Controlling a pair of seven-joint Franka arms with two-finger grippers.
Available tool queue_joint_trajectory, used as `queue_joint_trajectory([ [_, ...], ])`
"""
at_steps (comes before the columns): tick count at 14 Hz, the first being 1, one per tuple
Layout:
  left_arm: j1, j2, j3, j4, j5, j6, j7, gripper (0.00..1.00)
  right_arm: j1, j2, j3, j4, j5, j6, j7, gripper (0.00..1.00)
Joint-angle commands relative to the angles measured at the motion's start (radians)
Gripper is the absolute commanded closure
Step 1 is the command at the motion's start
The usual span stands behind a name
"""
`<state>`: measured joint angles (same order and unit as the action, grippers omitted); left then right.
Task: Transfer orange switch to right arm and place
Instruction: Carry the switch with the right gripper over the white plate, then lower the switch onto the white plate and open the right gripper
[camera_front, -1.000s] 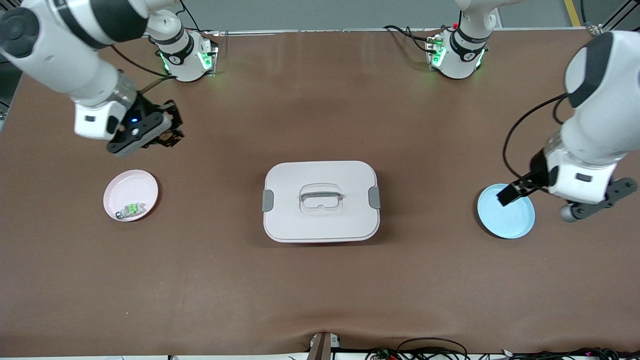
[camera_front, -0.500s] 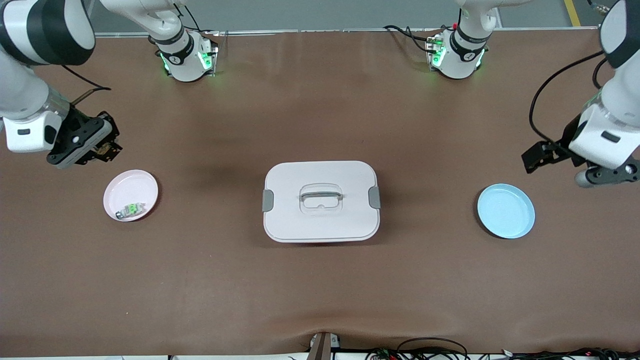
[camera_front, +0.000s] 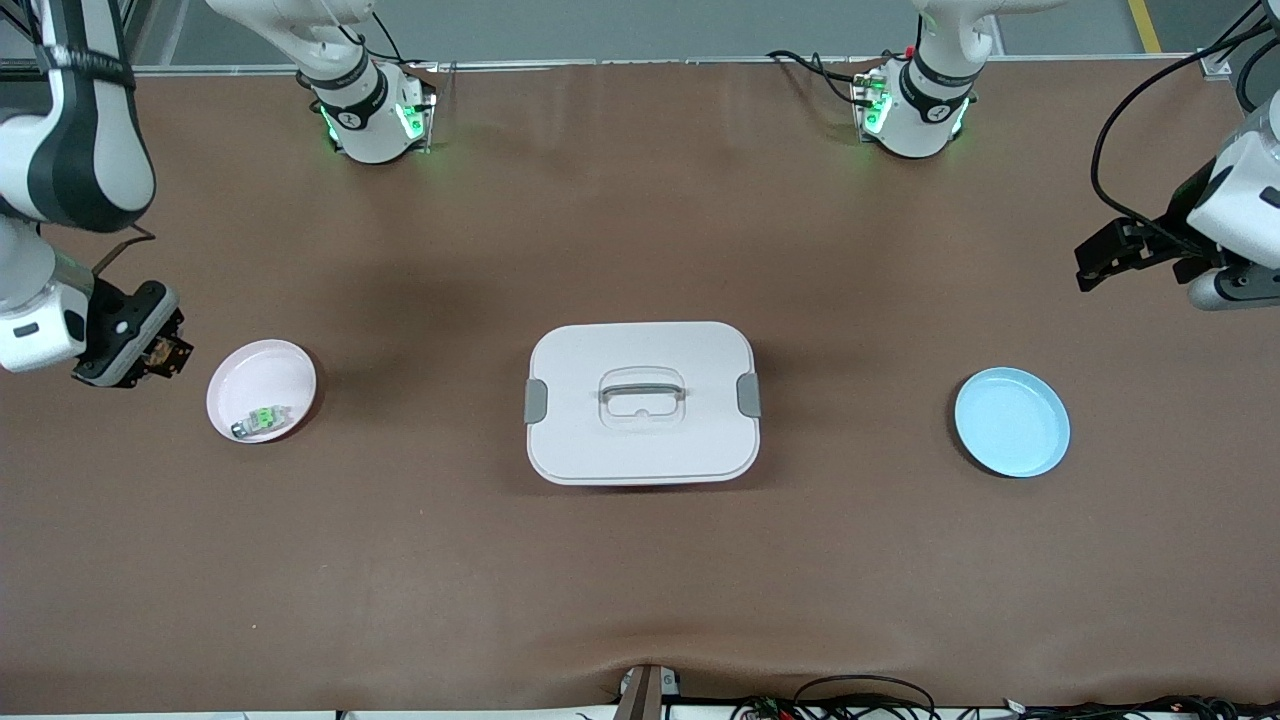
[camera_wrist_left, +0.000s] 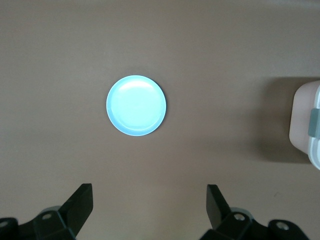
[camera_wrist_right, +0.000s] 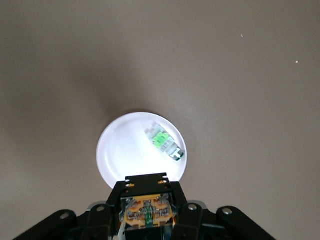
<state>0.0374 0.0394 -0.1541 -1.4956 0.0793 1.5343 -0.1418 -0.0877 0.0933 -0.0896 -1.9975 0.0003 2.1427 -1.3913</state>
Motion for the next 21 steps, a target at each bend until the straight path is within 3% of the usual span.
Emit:
queue_joint_trajectory([
  [1,-0.007,-0.071,0.016,-0.051,-0.018,-0.005,0.039,0.0,-0.036,-0.014,0.019,-0.113,-0.016,0.142,-0.106,0.89],
  [5,0.002,-0.072,0.004,-0.052,-0.026,-0.019,0.044,0.0,-0.058,0.011,0.019,-0.207,-0.034,0.281,-0.172,0.89],
  [11,0.01,-0.076,0.005,-0.054,-0.039,-0.028,0.044,0.0,-0.079,0.112,0.019,-0.221,-0.057,0.331,-0.27,0.88],
  [21,0.01,-0.075,0.014,-0.052,-0.053,-0.028,0.044,0.0,-0.081,0.189,0.021,-0.28,-0.057,0.422,-0.273,0.85],
])
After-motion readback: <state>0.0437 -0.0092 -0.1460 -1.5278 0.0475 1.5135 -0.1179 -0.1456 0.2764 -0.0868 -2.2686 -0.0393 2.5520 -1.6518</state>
